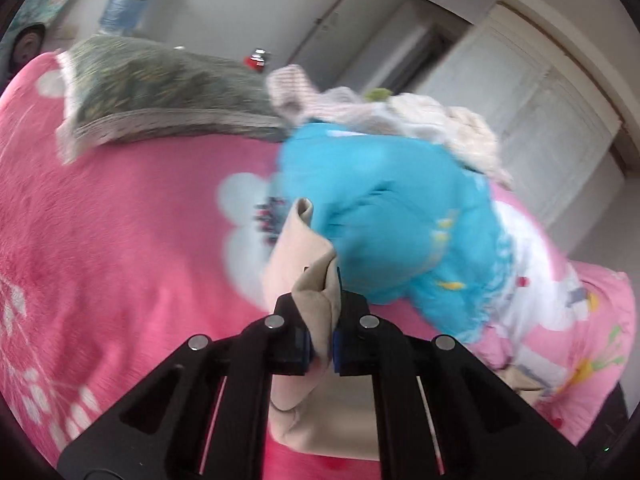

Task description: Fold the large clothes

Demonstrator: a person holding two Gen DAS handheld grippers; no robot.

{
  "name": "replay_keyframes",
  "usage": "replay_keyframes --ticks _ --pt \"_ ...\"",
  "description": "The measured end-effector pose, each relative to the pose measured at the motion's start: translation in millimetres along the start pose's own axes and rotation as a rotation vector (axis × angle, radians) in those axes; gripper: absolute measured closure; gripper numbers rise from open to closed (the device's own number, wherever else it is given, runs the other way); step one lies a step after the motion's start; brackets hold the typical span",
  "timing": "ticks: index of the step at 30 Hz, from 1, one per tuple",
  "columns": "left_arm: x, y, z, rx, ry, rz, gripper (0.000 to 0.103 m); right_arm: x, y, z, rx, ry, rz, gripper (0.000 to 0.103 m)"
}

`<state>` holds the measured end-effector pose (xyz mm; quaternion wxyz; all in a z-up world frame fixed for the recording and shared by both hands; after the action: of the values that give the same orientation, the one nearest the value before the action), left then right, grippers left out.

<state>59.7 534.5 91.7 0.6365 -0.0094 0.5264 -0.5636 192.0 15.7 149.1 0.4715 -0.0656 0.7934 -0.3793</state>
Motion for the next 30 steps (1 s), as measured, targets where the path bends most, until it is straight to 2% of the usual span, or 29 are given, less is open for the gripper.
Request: replay_keyframes --ticks 1,2,4,6,11,12,13,14,16,18,19,22,26,30 --pt "-2.1 -5.3 11.0 0.013 0.005 -0.009 0.096 -14.8 32.5 -34.3 -0.075 -0.066 -0.040 0.049" --pt "-4.1 -10.1 22.3 0.026 0.015 -0.019 0.096 -25.8 62.7 -66.0 -0.110 -0.129 -0.063 0.045" --pt "-4.6 -23.4 37.6 0.036 0.044 -0.024 0.096 -40.2 112.3 -115.4 -0.129 -0.218 -0.106 0.041" --pt "-4.9 -38.5 54.6 0.069 0.080 -0.028 0.096 -53.3 156.1 -162.4 -0.162 -0.269 -0.098 0.041" --pt "-5.3 -70.1 88.1 0.130 0.142 -0.066 0.096 -77.1 187.7 -206.6 -0.286 -0.139 0.051 0.039" --pt "-4.9 -77.9 96.3 0.134 0.164 -0.064 0.096 -79.5 187.6 -209.4 -0.285 -0.130 0.075 0.048" --pt "-4.2 -84.9 104.3 0.140 0.185 -0.057 0.096 -81.1 186.4 -210.6 -0.281 -0.123 0.094 0.063" --pt "-3.1 -90.5 114.2 0.142 0.213 -0.051 0.096 -83.9 183.9 -209.7 -0.269 -0.104 0.105 0.095" --pt "1.4 -100.4 131.2 0.147 0.259 -0.025 0.096 -84.9 169.3 -199.0 -0.267 -0.063 0.151 0.096" --pt "5.3 -104.1 150.8 0.160 0.295 -0.012 0.096 -85.8 152.0 -187.9 -0.210 -0.059 0.207 0.096" --pt "8.8 -104.8 162.8 0.176 0.302 -0.012 0.096 -83.4 145.3 -183.4 -0.208 -0.050 0.218 0.096" --pt "23.4 -103.1 202.2 0.212 0.335 -0.028 0.096 -80.2 119.0 -144.8 -0.204 0.035 0.251 0.096" --pt "56.6 -99.9 279.7 0.277 0.418 -0.052 0.096 -73.3 87.9 -92.7 -0.227 0.174 0.289 0.096" --pt "99.9 -102.0 355.6 0.354 0.526 -0.062 0.096 -58.3 44.4 -29.7 -0.193 0.290 0.341 0.093"
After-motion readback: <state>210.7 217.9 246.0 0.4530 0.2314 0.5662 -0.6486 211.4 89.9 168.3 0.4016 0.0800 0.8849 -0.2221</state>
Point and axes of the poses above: each gripper's, at about its wrist camera, not at the fingertips, and y roughly the way its jaws point, z to its right, x to its underside, the point moved 1 cm from there along y, roughly the way its jaws point, and after that the axes turned 15 degrees about -x, right-handed, at the moved point
